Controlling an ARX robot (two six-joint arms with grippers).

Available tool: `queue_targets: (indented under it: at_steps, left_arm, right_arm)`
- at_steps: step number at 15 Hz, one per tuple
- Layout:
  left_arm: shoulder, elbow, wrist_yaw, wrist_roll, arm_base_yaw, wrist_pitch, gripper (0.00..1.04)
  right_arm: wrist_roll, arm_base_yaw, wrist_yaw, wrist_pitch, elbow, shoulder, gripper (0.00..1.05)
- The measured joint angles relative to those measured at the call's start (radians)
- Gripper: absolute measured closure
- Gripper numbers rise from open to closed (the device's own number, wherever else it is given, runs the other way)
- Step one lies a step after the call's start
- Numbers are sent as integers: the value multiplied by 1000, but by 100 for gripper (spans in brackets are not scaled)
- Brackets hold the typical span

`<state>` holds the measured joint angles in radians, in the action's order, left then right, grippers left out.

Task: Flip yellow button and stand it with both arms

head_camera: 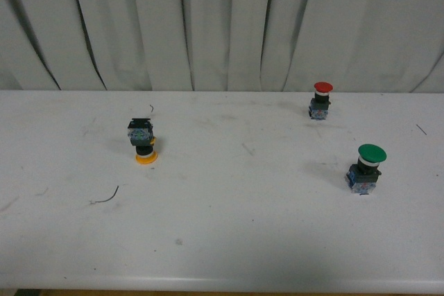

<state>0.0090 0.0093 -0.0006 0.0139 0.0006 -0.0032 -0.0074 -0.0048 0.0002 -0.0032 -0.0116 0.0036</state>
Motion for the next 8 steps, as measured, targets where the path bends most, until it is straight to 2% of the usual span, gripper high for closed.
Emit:
queue_targets:
  at_steps: [8]
  left_arm:
    - [0,0,0,0,0,0,7]
  right_arm:
    - [0,0,0,0,0,0,6]
